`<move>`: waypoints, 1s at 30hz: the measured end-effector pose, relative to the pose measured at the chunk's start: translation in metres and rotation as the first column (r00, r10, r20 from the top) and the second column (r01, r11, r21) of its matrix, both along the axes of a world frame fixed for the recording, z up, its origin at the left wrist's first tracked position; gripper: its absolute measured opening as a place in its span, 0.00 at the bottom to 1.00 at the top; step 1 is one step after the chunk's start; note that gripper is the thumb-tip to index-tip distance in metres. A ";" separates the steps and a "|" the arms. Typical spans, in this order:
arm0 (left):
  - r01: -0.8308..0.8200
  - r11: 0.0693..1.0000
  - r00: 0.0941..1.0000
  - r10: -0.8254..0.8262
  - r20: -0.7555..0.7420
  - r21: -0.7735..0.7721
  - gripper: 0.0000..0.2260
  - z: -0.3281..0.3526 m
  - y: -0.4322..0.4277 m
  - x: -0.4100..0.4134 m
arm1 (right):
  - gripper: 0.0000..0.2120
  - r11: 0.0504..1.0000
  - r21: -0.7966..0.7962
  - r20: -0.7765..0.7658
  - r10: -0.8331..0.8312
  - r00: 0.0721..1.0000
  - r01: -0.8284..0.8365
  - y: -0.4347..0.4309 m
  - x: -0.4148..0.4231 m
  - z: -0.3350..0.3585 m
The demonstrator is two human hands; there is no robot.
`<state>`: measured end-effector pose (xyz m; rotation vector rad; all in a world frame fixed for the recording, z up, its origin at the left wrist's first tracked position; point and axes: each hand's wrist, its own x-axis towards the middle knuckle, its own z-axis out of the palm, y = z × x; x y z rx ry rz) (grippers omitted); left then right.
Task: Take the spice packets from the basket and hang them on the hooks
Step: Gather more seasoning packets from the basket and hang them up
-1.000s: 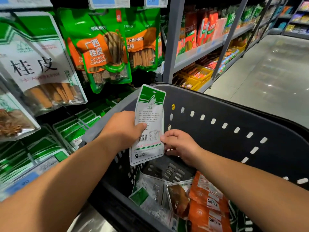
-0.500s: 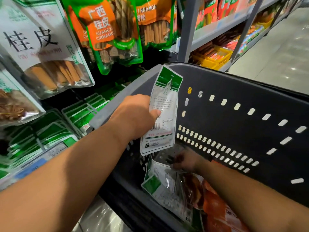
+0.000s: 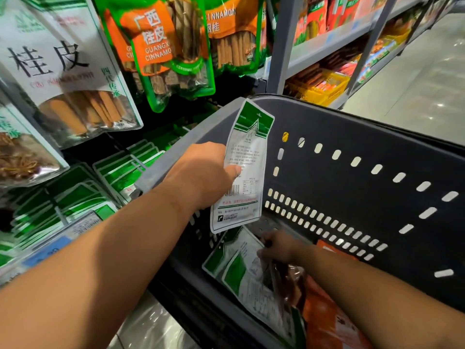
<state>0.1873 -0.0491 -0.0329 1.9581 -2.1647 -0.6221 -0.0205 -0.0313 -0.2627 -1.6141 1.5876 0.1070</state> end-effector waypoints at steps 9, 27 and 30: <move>0.007 1.000 1.000 -0.007 0.004 0.005 0.14 0.009 0.007 -0.002 | 0.10 0.949 0.003 0.347 -0.297 0.890 0.316 -0.002 -0.050 0.066; -0.005 1.000 0.976 -0.002 -0.219 -0.030 0.10 0.012 0.007 0.003 | 0.12 0.839 0.101 0.622 -0.473 0.624 0.535 0.028 -0.096 0.192; 0.000 0.998 0.945 -0.019 -0.327 -0.056 0.10 0.011 0.009 0.004 | 0.10 0.815 0.072 0.666 -0.469 0.580 0.575 0.023 -0.077 0.190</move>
